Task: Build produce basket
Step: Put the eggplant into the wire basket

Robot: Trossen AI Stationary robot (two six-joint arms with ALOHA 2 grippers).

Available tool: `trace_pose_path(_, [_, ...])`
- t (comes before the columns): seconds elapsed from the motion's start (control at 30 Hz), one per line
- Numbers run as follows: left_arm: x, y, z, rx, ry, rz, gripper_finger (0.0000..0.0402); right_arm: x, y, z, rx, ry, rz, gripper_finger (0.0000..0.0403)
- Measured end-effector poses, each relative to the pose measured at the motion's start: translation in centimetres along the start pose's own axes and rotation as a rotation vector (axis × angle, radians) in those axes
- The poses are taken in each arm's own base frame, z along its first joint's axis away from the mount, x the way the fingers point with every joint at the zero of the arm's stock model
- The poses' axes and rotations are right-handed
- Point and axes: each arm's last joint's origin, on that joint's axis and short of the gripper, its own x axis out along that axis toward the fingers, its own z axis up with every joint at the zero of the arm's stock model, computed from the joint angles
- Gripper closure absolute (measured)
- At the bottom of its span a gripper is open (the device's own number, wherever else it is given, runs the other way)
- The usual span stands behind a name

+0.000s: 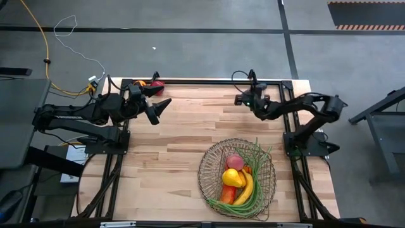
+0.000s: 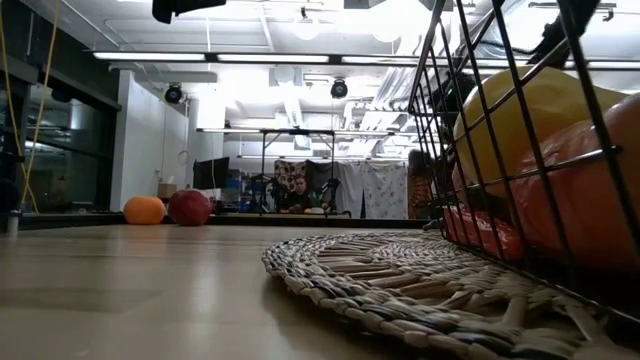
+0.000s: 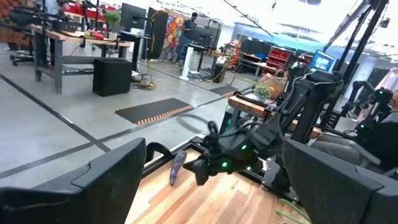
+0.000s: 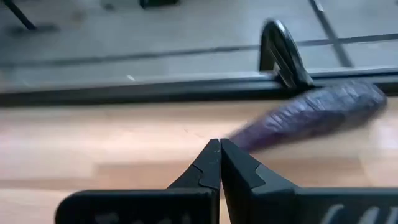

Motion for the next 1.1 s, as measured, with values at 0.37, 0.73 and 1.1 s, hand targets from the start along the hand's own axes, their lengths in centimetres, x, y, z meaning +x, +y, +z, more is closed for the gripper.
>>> trace_pose_path(0.37, [0.0,0.0,-0.1,-0.001,0.006,0.002,0.0037,1.8,-0.1,-1.4,-0.012,-0.021,-0.116,0.0403])
trace_pose_path(0.73, [0.5,-0.2,-0.5,0.004,0.024,0.014,0.0037,3.3,-1.5,-0.2,0.051,-0.004,-0.131,0.0403])
trace_pose_path(1.1, [0.6,-0.4,-0.8,-0.001,0.058,-0.041,0.0037,4.7,-2.8,0.6,0.107,0.06,-0.09,0.0403])
